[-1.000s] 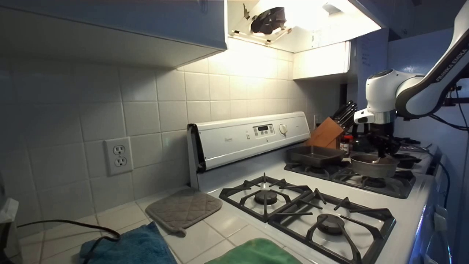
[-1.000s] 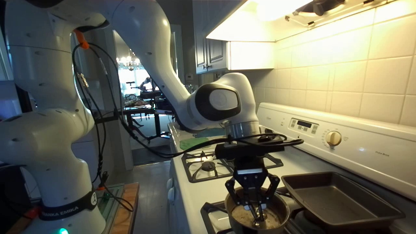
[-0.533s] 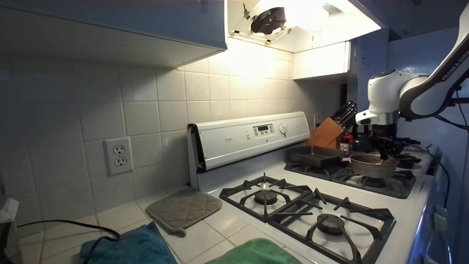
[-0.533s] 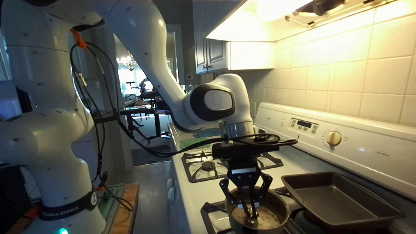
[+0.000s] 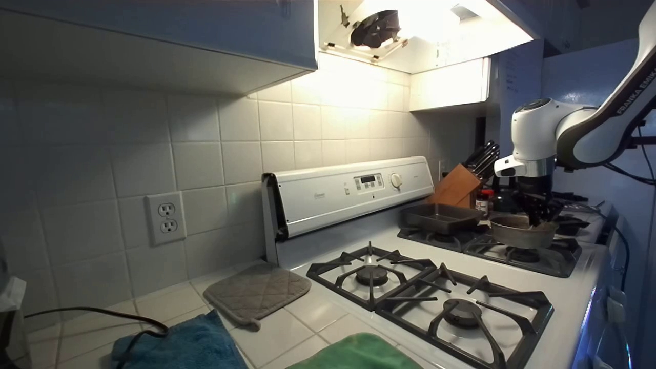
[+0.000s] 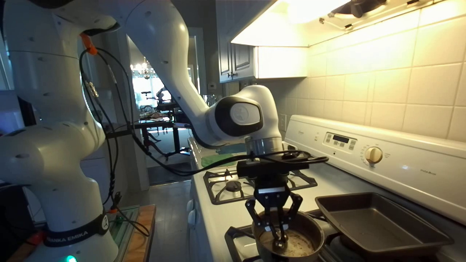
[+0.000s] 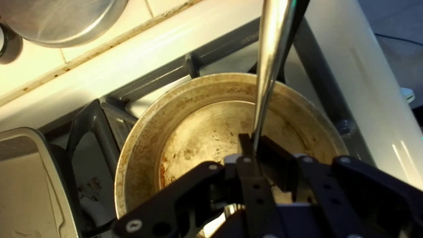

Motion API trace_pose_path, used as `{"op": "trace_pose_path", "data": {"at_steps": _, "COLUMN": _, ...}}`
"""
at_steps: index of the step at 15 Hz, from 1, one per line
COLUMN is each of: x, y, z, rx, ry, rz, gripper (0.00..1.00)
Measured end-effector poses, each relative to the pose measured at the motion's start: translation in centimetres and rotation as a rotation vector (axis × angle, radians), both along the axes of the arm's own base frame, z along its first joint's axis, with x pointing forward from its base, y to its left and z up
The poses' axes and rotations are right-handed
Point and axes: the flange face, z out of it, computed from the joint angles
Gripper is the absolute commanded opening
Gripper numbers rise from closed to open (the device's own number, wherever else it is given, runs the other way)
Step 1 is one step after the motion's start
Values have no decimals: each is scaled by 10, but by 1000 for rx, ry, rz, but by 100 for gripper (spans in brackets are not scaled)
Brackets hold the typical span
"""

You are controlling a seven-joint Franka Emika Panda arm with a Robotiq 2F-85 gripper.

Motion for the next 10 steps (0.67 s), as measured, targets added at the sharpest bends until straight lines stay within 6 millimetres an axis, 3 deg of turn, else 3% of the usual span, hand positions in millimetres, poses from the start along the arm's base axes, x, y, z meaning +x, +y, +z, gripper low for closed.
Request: {"op": "trace_pose_path", "data": {"at_steps": 10, "x": 12, "y": -2, "z": -8, "rx": -1, "ry": -44, "rz": -115, "gripper": 3}}
